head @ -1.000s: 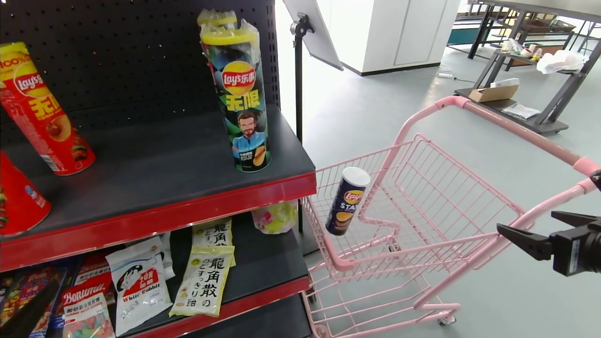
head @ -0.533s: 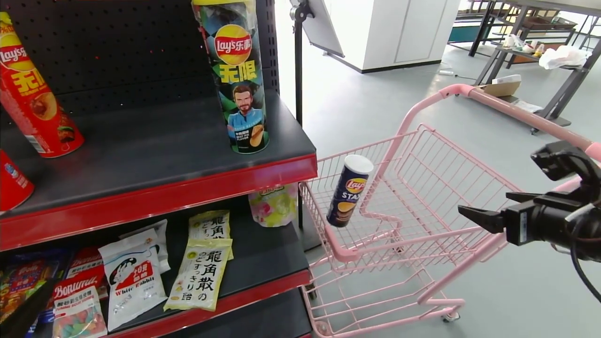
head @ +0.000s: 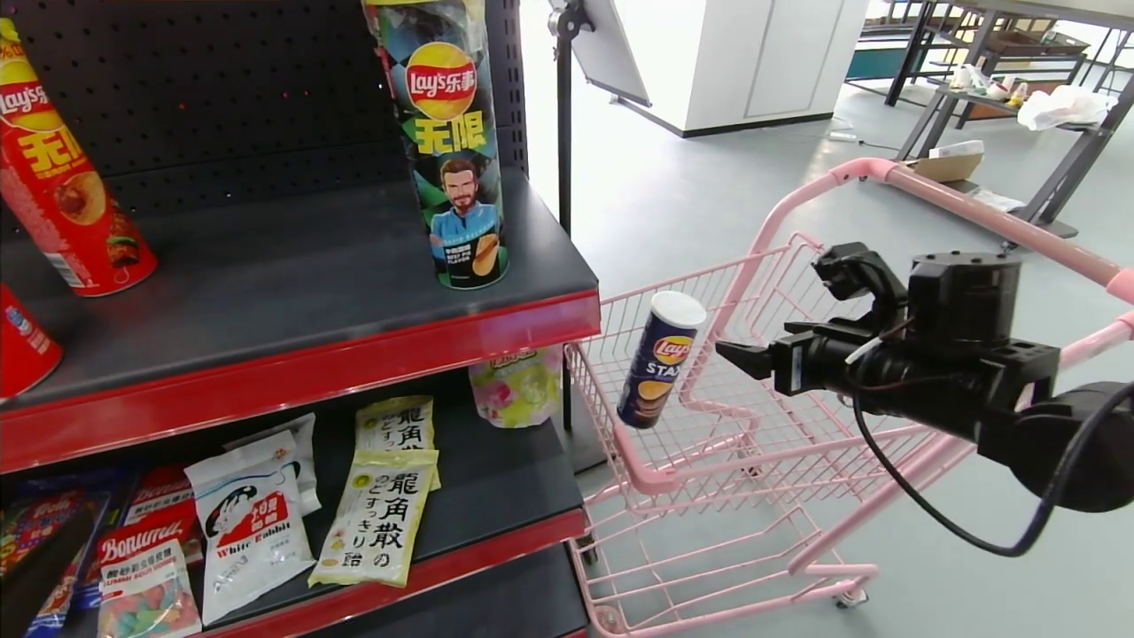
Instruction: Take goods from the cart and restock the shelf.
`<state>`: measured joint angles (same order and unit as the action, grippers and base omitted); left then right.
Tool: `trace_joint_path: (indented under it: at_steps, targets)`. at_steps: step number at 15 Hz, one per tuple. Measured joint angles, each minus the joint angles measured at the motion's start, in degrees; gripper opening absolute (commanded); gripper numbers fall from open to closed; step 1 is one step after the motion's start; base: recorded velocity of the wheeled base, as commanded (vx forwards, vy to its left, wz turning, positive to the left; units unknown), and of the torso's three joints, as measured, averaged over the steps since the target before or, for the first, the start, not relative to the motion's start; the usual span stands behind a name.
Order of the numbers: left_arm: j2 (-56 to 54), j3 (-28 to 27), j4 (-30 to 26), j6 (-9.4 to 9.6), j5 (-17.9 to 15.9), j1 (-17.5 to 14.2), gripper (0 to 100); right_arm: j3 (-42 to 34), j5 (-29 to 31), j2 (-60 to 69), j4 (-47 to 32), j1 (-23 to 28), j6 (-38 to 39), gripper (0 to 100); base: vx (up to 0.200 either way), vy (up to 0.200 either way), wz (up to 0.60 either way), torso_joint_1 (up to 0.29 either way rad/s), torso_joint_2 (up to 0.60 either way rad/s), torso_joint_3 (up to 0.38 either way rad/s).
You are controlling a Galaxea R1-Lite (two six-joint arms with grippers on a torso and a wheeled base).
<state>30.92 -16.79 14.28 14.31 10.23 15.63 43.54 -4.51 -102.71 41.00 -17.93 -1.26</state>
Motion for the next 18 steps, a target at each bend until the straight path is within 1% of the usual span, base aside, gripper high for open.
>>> trace_joint_path:
  at_steps: [3, 5, 7, 9, 18]
  targets:
    - [0.76, -0.22, 0.01, -0.11, -0.55, 0.02, 100, 0.74, -2.96, -4.64, 1.23, -0.3, 0.22, 100, 0.0, 0.0, 0.0, 0.0, 0.0, 0.0]
    - [1.66, -0.63, 0.01, -0.22, -1.67, 0.07, 100, 1.33, -4.96, -7.52, 5.42, -0.37, 0.3, 100, 0.0, 0.0, 0.0, 0.0, 0.0, 0.0]
    - [2.95, -0.94, 0.09, -0.28, -2.51, 0.02, 100, 3.8, -6.33, -11.43, 8.35, -0.43, 1.96, 100, 0.0, 0.0, 0.0, 0.0, 0.0, 0.0]
    - [3.84, -1.32, 0.06, -0.26, -2.55, 0.02, 100, 6.73, -6.66, -14.43, 8.84, -0.61, 5.16, 100, 0.0, 0.0, 0.0, 0.0, 0.0, 0.0]
    - [7.18, -2.8, 0.11, -0.26, -2.6, 0.02, 100, 18.94, -6.35, -25.05, 8.92, -1.11, 5.72, 100, 0.0, 0.0, 0.0, 0.0, 0.0, 0.0]
